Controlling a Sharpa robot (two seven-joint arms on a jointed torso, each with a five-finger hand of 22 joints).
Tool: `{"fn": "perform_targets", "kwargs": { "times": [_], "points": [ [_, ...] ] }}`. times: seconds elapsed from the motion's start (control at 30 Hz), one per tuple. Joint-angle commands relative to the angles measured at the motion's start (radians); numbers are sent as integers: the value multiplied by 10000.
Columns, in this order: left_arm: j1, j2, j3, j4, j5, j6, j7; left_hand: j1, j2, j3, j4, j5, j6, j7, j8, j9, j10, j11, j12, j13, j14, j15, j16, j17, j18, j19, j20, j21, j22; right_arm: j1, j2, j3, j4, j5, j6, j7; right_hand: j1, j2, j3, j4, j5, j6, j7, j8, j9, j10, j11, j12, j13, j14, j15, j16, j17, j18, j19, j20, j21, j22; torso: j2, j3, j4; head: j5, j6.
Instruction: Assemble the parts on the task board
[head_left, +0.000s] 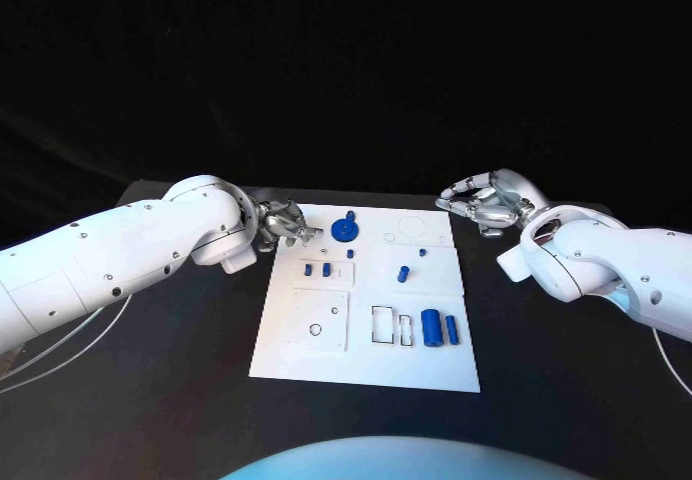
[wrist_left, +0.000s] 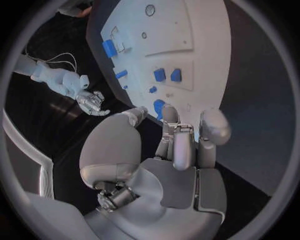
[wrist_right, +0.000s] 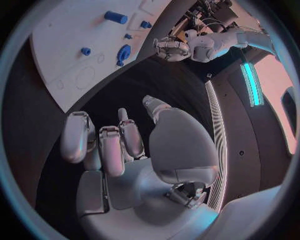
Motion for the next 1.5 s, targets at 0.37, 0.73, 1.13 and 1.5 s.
{"fn": "perform_targets", "kwargs": {
  "times": [0.37,0.73,1.13,1.5],
  "points": [
    [-152,665,-700,-416,-1766,-1977,5029,3708,-782,1246,-1310,-40,-627,777,-1849,-1386,-2627,890,-3420,-2649,-3904,780,-3699,-5862,559,-2305,740,-3497,-3756,-9,32,0,-11,49,68,190,122,-9,-26,36,67,4,-59,66,14,-147,-8,-164,182,468,-41,-105,267,115,-151,-8,-192,-148,28,-32,-22,-97,141],
    [-314,1258,-1035,-933,-3914,-2541,5347,3575,-1060,979,-1484,-79,-153,635,-2505,-1834,-2661,978,-4357,-3568,-3871,916,-3140,-6078,567,-2346,835,-3217,-3541,-11,55,-2,-15,55,63,254,151,-2,-31,37,76,-7,-58,65,14,-186,-7,-210,140,444,-40,-145,178,136,-207,-8,-277,-218,37,-24,-11,-145,173],
    [-351,1685,-1077,-1181,-5069,-2196,4448,3682,-998,773,-1610,-38,294,453,-2946,-2105,-2618,894,-4981,-4319,-2821,817,-1774,-5304,581,-2038,777,-2522,-3111,-11,77,-3,-20,53,65,248,151,-2,-31,37,76,-7,-58,65,14,-186,-7,-210,140,444,-40,-145,178,136,-207,-8,-277,-218,9,-12,0,-173,159],
    [-352,1977,-1078,-1405,-5420,-1771,3877,3847,-891,1046,-1749,-33,685,382,-3164,-2224,-2183,866,-5167,-4668,-2357,749,-1318,-5021,567,-1960,797,-2166,-2884,-11,92,-3,-22,51,65,241,151,-2,-31,37,76,-7,-58,65,14,-186,-7,-210,140,444,-40,-145,178,136,-207,-8,-277,-218,15,-11,1,-195,175]
  ]
}}
